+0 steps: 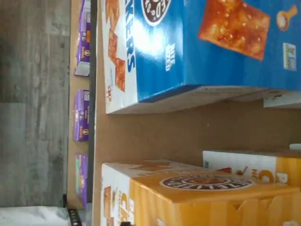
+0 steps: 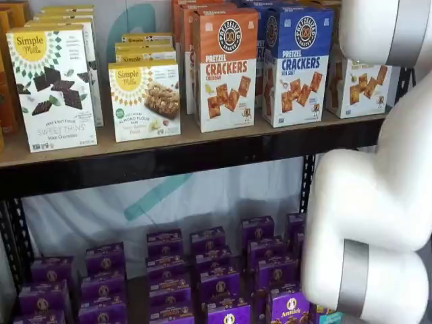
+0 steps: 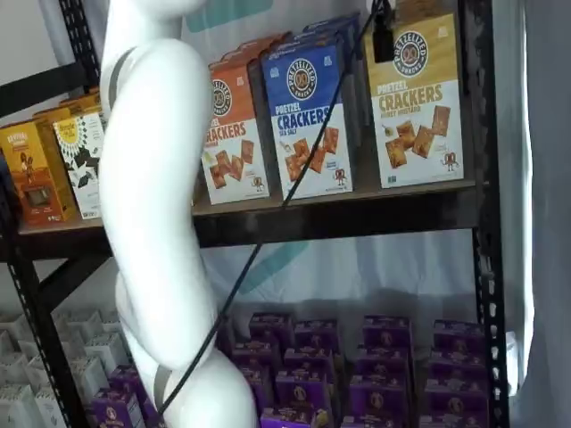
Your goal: Retrieve the yellow and white box located on the top shelf, the sixth one from the left
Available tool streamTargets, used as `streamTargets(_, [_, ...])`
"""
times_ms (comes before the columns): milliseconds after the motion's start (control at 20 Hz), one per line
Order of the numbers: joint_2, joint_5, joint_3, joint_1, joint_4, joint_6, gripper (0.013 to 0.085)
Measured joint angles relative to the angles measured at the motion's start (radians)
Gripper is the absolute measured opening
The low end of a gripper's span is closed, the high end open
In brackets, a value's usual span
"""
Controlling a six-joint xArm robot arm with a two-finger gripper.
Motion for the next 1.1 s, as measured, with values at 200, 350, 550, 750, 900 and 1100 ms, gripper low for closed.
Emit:
streamTargets(200, [0.029, 0.055, -0.050, 0.016, -0.044, 0.010, 0.0850])
streamTargets(350, [0.031, 0.059, -0.054, 0.020, -0.053, 0.011, 0.0850])
streamTargets(550, [0.038, 0.079, -0.069, 0.030, -0.081, 0.014, 0.0850])
streamTargets(750, [0.050, 0.112, -0.092, 0.042, -0.114, 0.018, 0.0850])
streamTargets(900, [0.052, 0.120, -0.094, 0.046, -0.125, 0.019, 0.0850])
streamTargets(1100, [0.048, 0.123, -0.087, 0.049, -0.132, 0.020, 0.0850])
